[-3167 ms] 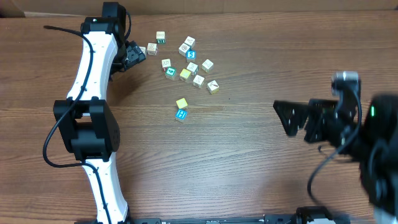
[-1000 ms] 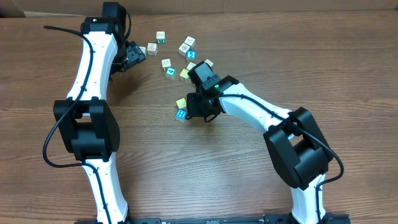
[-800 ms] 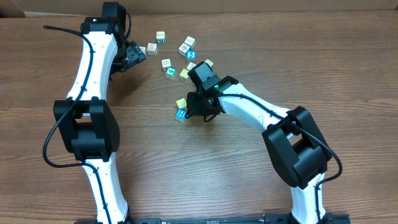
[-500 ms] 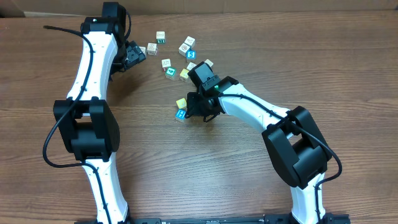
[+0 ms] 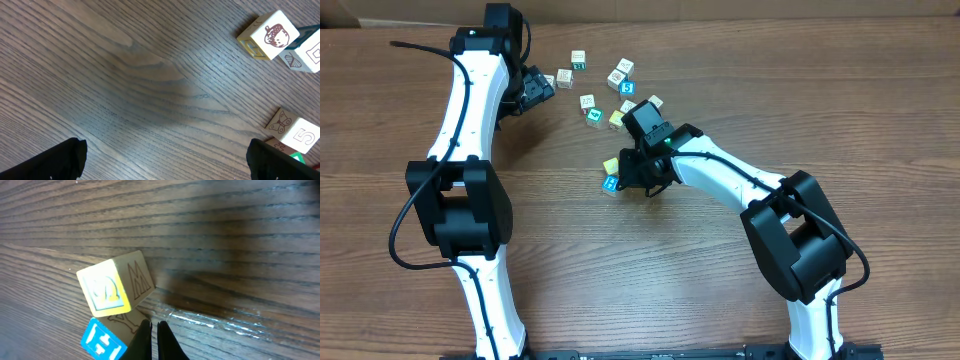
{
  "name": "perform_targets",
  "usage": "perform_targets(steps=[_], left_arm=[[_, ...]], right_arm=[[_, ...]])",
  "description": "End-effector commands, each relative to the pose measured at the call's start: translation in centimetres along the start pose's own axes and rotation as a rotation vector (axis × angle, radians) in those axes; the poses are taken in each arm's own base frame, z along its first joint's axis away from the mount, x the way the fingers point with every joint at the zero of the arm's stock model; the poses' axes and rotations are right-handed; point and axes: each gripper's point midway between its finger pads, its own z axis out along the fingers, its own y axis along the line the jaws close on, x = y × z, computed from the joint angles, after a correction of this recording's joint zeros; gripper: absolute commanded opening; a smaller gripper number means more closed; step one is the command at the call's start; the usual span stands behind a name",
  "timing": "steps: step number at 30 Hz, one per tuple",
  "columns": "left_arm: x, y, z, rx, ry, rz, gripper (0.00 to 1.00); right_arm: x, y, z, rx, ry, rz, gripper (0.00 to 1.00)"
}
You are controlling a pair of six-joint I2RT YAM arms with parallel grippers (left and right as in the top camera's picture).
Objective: Form a circle
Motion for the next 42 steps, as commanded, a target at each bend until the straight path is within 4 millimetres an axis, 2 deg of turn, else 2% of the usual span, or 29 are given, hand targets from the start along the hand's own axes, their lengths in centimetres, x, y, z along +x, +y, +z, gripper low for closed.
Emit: perform_targets(steps=[1, 8, 25, 28, 33, 35, 38, 42], left_arm=[[-0.6, 0.0, -0.9, 0.008, -0.025, -0.003, 1.0], [-0.6, 0.0, -0.9, 0.008, -0.025, -0.003, 0.99], [-0.6, 0.0, -0.9, 0.008, -0.025, -0.003, 1.0], [-0.6, 0.0, -0.9, 0.008, -0.025, -0.003, 0.99], [-0.6, 0.0, -0.9, 0.008, -0.025, -0.003, 1.0], [-0.6, 0.0, -0.9, 0.008, -0.025, -0.003, 1.0], [-0.6, 0.0, -0.9, 0.008, -0.025, -0.003, 0.99], [-0.6, 0.0, -0.9, 0.008, -0.025, -0.003, 1.0]], right_arm=[[0.5, 0.1, 0.3, -0.004, 0.013, 0.007, 0.04], [1.2, 0.8, 0.3, -0.046, 0.049, 0.013, 0.04], [2.5, -0.3, 0.2, 0.0, 0.102, 0.034, 0.04], [2.3, -0.2, -0.7, 0.016, 0.099, 0.1, 0.07], [0.3, -0.3, -4.9, 0.133, -0.001, 0.17, 0.17], [-0.2, 0.1, -5.9, 0.159, -0.043, 0.173, 0.23], [-0.5, 1.3, -5.9, 0.162, -0.097, 0.174, 0.26], [0.4, 2.3, -4.8, 0.168, -0.126, 0.148, 0.3]])
